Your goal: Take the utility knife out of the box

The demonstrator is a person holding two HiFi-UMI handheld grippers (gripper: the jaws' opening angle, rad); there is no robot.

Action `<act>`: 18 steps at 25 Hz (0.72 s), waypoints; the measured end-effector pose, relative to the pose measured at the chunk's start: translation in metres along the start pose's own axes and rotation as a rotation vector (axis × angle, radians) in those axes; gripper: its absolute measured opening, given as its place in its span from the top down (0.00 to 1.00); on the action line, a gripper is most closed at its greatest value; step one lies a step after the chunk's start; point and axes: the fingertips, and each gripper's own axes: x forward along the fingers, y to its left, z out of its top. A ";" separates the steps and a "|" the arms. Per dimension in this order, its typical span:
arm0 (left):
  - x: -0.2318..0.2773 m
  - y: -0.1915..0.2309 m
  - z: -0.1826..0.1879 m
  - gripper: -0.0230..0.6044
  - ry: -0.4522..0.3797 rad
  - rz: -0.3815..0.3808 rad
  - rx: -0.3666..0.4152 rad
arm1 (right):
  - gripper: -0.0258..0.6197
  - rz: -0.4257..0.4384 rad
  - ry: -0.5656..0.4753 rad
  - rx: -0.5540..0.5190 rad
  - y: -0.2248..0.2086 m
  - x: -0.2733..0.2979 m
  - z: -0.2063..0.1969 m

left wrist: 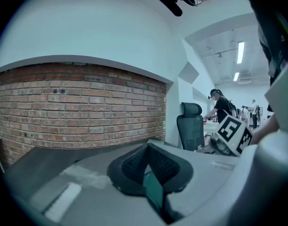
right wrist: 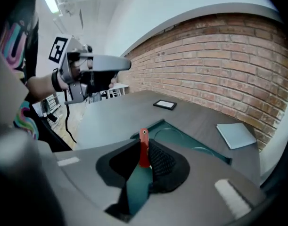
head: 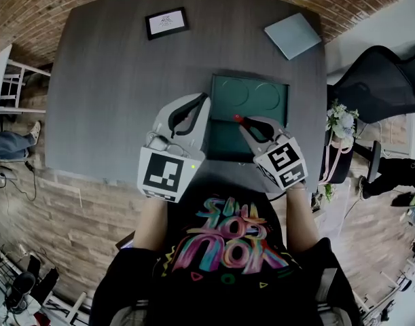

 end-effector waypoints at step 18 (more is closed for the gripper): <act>0.016 -0.006 0.005 0.96 0.006 -0.072 0.030 | 0.88 -0.183 -0.466 0.135 -0.046 -0.092 0.085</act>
